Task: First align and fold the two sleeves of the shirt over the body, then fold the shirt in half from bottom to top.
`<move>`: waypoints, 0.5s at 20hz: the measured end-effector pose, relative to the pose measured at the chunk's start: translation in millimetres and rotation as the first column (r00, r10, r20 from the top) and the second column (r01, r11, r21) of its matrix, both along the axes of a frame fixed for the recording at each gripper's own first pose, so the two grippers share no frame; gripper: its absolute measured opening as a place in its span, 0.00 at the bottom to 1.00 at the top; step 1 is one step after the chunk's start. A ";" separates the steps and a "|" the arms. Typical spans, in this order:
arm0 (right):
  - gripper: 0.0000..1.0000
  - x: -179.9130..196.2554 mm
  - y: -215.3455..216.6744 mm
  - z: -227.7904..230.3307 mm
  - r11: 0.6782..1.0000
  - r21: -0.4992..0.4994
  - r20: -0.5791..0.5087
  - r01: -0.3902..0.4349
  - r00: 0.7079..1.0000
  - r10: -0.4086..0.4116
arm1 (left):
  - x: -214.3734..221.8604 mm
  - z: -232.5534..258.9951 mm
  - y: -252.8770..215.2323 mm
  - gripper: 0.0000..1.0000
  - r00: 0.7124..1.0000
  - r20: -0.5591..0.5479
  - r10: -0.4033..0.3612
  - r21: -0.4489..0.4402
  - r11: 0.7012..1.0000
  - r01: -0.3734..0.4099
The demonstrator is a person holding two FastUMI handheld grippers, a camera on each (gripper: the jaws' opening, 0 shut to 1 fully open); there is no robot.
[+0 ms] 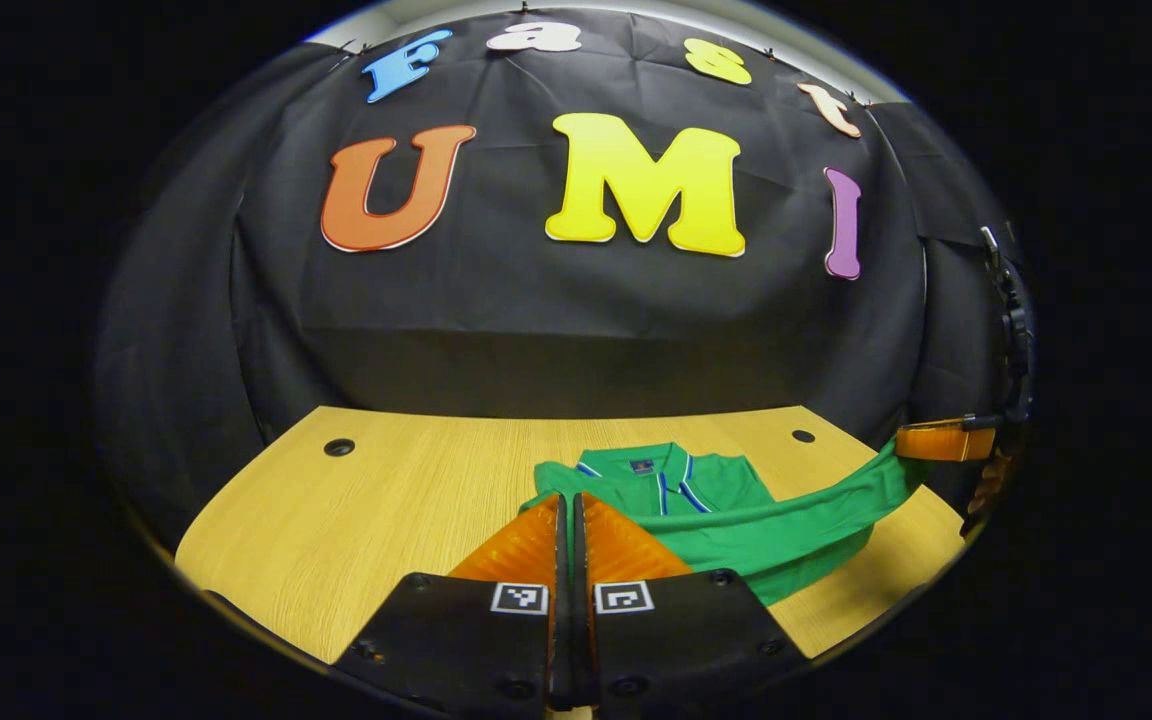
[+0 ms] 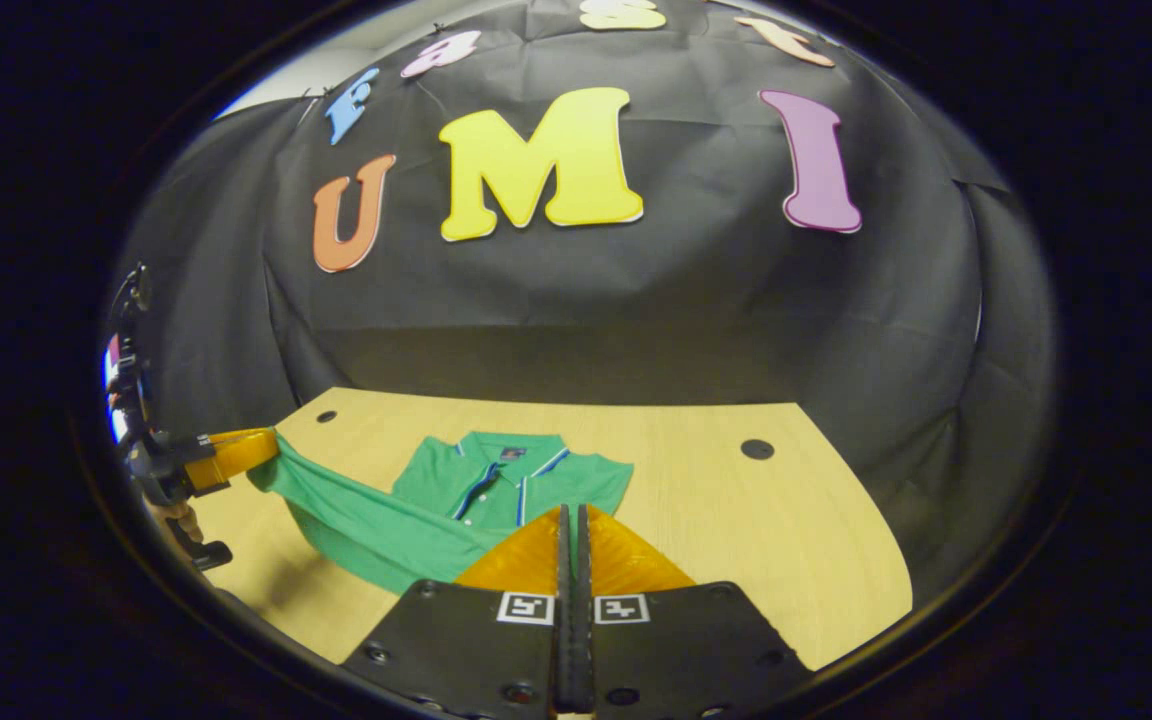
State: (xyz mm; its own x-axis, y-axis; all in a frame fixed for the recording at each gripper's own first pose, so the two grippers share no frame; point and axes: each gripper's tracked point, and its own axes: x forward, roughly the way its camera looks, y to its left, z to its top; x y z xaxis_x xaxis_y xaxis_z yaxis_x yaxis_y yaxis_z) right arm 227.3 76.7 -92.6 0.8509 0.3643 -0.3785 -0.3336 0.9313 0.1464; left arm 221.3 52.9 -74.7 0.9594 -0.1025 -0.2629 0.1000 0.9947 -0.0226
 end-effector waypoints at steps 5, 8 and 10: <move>0.00 85.7 24.5 -10.4 1.000 0.011 0.002 0.026 1.000 -0.026 | 68.0 -12.7 -3.1 0.03 0.999 0.015 0.032 -0.049 0.998 -0.031; 0.00 134.3 41.7 -20.6 0.999 -0.003 0.031 0.038 0.999 -0.038 | 104.6 -22.4 -1.8 0.03 0.998 0.034 0.044 -0.035 0.998 -0.043; 0.00 162.6 49.9 -33.8 0.998 -0.023 0.044 0.055 0.998 -0.054 | 126.1 -35.4 6.2 0.03 0.998 0.021 0.061 -0.013 0.998 -0.061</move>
